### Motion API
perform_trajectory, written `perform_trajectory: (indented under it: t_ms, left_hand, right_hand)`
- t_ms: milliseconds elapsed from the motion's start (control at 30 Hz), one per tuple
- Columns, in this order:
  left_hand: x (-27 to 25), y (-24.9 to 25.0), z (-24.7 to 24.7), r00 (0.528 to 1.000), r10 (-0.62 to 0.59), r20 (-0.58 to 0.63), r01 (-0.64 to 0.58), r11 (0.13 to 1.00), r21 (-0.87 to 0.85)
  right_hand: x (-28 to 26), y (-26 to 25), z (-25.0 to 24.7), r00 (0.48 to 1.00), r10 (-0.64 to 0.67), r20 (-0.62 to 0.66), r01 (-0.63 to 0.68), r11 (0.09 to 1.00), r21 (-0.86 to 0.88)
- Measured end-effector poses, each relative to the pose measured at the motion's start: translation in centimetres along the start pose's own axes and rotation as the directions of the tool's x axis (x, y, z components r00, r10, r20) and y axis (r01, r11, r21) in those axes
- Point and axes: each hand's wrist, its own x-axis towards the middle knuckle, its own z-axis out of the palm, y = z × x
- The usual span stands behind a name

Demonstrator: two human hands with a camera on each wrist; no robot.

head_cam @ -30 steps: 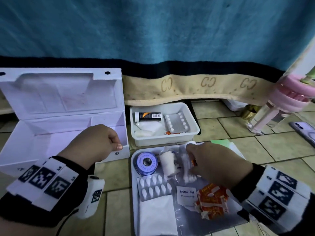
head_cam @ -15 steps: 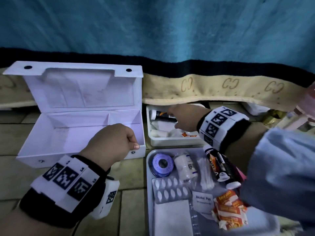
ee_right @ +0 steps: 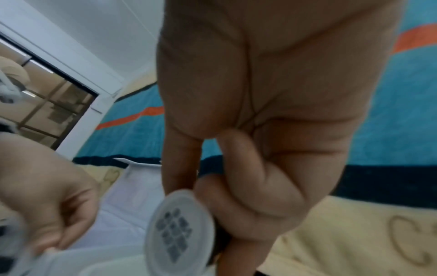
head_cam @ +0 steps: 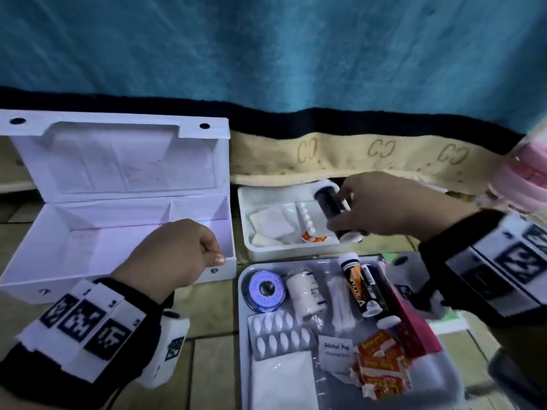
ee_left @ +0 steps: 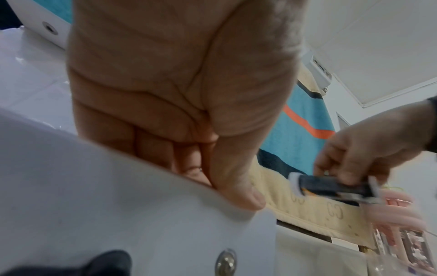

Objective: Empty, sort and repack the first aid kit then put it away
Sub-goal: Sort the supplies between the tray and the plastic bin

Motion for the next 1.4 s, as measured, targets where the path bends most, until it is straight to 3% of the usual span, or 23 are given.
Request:
perform_trajectory:
  t_ms: [133, 367, 500, 733, 867, 1033, 1267, 1400]
  left_hand:
    - [-0.1, -0.1, 0.1, 1.000, 0.000, -0.024, 0.000, 1.000, 0.005]
    - [-0.3, 0.2, 0.2, 1.000, 0.000, -0.019, 0.000, 1.000, -0.002]
    - [-0.2, 0.0, 0.2, 0.999, -0.014, -0.030, 0.015, 1.000, 0.010]
    - [-0.1, 0.1, 0.2, 1.000, -0.016, -0.013, 0.016, 1.000, -0.013]
    - [-0.2, 0.1, 0.2, 1.000, -0.025, -0.012, 0.025, 1.000, -0.016]
    - [-0.2, 0.1, 0.3, 0.999, -0.036, -0.013, 0.036, 0.999, -0.038]
    - [-0.2, 0.0, 0.2, 0.999, -0.046, 0.002, 0.046, 0.997, -0.056]
    - [-0.2, 0.0, 0.2, 0.999, -0.049, 0.001, 0.049, 0.998, -0.046]
  right_hand:
    - [-4.6, 0.5, 2.0, 0.989, 0.046, 0.141, -0.041, 0.998, -0.038]
    - [-5.3, 0.0, 7.2, 0.994, -0.002, 0.105, 0.005, 0.999, -0.037]
    - [-5.1, -0.1, 6.8, 0.995, -0.003, 0.101, 0.012, 0.996, -0.088]
    - [1.0, 1.0, 2.9, 0.999, -0.033, -0.022, 0.029, 0.990, -0.140]
    - [4.6, 1.0, 4.2, 0.996, -0.015, 0.083, 0.034, 0.971, -0.235]
    - [5.4, -0.5, 5.7, 0.984, 0.001, 0.176, 0.062, 0.933, -0.354]
    - [5.5, -1.5, 5.2, 0.996, 0.015, 0.086, 0.013, 0.946, -0.324]
    - [3.4, -2.1, 1.6, 0.981, 0.002, -0.193, -0.036, 0.984, -0.175]
